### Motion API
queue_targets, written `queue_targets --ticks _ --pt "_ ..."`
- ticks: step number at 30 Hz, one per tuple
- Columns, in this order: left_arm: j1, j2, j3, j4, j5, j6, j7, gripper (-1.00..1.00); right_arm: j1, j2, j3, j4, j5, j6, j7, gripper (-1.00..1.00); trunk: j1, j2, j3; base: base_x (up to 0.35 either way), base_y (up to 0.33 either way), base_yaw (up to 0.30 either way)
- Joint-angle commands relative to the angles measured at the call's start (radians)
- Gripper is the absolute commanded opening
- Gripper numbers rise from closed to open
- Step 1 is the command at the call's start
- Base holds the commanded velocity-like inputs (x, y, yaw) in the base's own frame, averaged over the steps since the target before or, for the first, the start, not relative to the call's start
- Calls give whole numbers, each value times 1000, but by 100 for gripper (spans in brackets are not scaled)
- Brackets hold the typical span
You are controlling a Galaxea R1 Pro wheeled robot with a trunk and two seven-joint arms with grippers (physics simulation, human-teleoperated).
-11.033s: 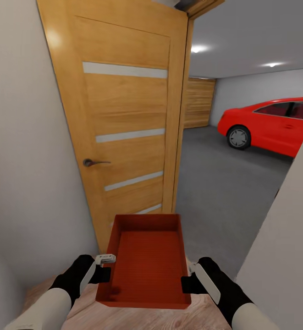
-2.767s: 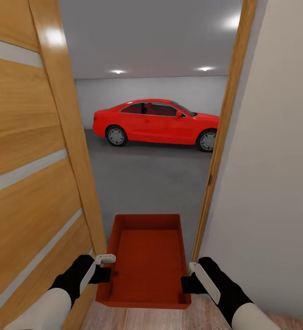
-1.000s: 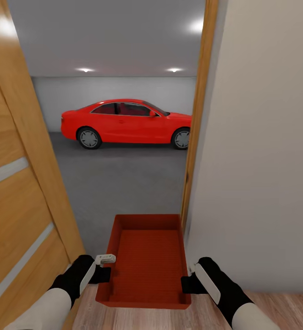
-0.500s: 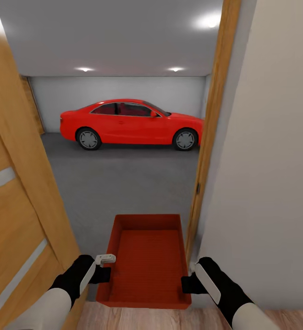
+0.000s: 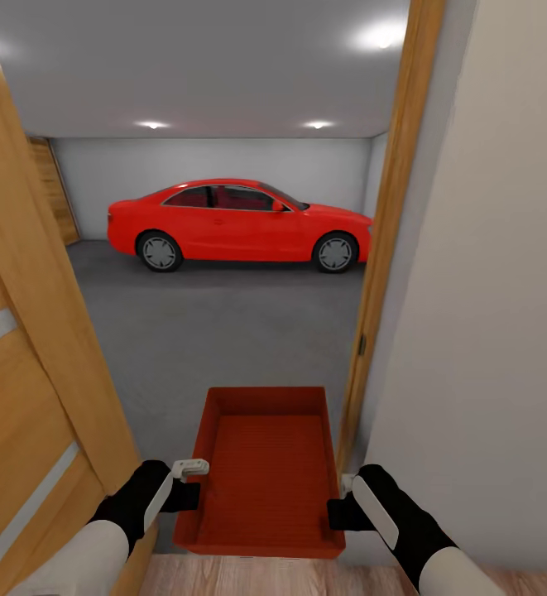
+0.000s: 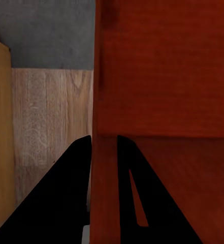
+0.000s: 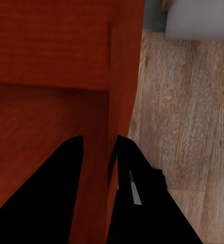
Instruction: Move the two storage containers from the living room to the garage. In the garage, place one container on the floor and stack the other container on top of it (either order is fine).
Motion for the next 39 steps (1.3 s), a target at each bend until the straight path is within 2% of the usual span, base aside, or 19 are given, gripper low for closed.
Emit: queue_targets --ticks 1,20,39 --pt "0 -2 12 0 -6 5 -11 -100 -1 0 4 -2 -11 -1 -5 -100 1 -1 -1 249 0 0" --pt "0 -2 12 0 -7 5 -11 -100 -1 0 4 -2 -12 -1 -5 -100 1 -1 -1 303 85 0" --pt "0 -2 11 0 -9 5 -11 -100 -1 0 4 -2 -12 -1 -5 -100 1 -1 -1 61 24 0"
